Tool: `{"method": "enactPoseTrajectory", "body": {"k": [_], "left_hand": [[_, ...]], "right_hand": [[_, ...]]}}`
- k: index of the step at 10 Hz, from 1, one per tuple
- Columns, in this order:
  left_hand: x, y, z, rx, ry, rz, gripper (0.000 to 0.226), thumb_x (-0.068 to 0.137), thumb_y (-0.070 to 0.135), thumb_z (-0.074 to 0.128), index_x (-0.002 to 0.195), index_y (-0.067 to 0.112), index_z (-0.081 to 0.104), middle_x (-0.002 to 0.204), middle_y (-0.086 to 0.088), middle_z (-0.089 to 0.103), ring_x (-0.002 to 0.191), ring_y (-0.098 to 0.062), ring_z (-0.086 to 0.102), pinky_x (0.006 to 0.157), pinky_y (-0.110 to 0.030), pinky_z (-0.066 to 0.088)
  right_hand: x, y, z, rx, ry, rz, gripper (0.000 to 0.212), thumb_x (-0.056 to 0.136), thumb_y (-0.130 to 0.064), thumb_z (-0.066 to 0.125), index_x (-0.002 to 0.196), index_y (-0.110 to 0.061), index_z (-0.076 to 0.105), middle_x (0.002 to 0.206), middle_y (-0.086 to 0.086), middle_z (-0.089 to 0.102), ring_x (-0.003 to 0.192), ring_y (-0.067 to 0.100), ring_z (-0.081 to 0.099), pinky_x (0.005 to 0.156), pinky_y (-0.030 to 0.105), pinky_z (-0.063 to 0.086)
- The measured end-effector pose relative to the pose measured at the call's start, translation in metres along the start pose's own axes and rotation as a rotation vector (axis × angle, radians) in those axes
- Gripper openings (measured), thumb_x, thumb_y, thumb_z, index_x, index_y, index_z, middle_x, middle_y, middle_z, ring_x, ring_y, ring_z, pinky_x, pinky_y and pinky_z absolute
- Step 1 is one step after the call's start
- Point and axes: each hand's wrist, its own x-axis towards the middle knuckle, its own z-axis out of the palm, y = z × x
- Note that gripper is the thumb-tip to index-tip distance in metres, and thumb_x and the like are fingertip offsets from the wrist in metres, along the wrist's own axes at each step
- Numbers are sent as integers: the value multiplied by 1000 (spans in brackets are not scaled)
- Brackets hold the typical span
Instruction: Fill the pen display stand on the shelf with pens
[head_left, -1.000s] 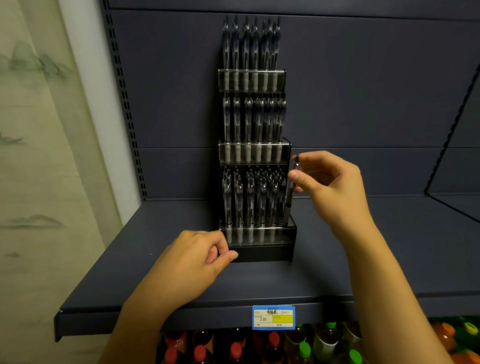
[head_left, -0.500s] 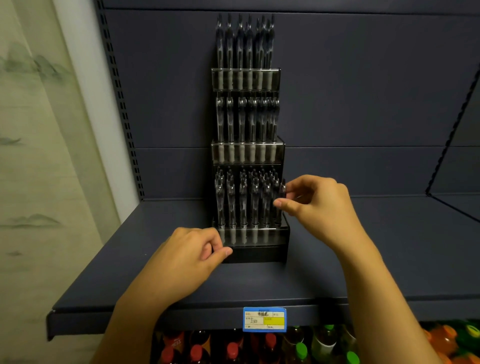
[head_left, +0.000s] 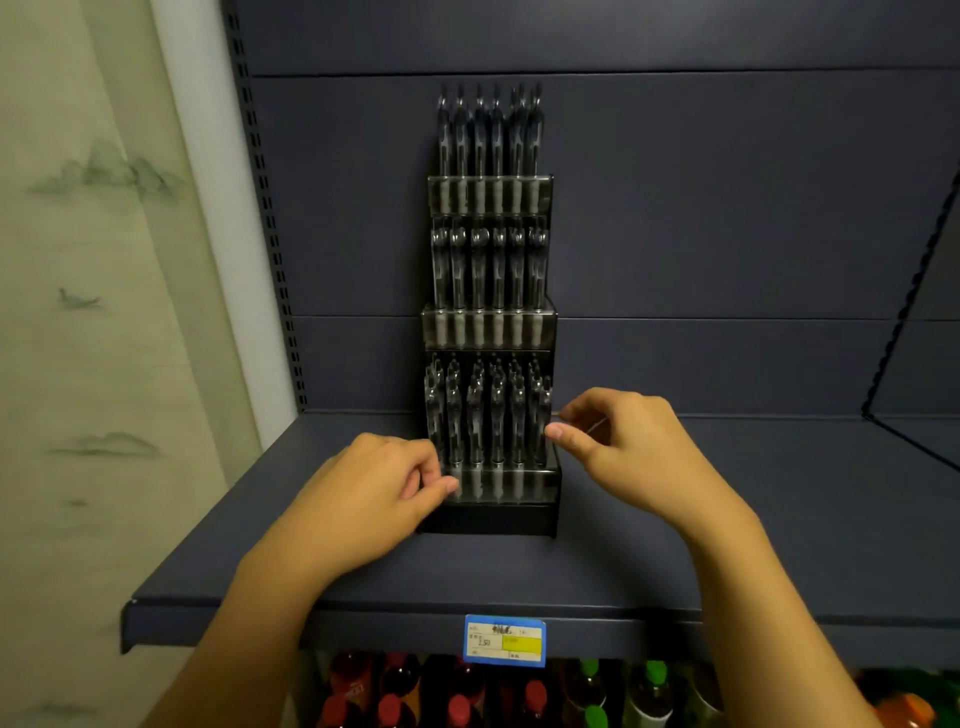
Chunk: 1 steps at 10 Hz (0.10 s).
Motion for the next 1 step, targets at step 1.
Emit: {"method": "enactPoseTrajectory", "body": {"k": [1], "left_hand": [[-1, 5, -7, 66, 40, 29, 29, 96, 49, 57, 74, 31, 56, 60, 8, 54, 65, -6, 54, 58, -25, 39]], "right_hand": [[-7, -8, 0, -27, -13, 20, 28, 98, -40, 63, 109, -14, 68, 96, 1, 71, 89, 15, 65, 80, 27, 52]]}}
